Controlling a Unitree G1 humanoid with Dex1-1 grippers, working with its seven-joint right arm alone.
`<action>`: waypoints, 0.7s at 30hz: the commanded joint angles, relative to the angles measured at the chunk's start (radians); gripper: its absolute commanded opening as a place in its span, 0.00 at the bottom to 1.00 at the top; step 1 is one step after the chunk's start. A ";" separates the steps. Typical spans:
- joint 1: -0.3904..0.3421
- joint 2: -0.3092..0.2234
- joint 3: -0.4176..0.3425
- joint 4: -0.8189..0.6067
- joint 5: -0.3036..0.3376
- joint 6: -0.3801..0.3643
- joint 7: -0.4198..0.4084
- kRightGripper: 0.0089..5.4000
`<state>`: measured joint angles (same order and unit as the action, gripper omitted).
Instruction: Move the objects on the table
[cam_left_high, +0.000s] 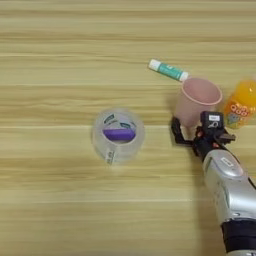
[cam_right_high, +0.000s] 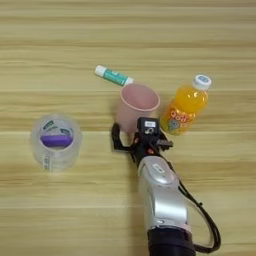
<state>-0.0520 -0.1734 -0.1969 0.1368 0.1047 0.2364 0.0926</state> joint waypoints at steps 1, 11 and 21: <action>0.036 -0.003 0.030 -0.128 -0.009 0.026 0.006 0.99; 0.183 -0.028 0.075 -0.315 -0.012 0.125 0.059 0.99; 0.298 -0.125 0.144 -0.445 -0.008 0.197 0.202 0.99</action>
<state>0.2359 -0.2534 -0.0586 -0.2739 0.1023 0.4220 0.2712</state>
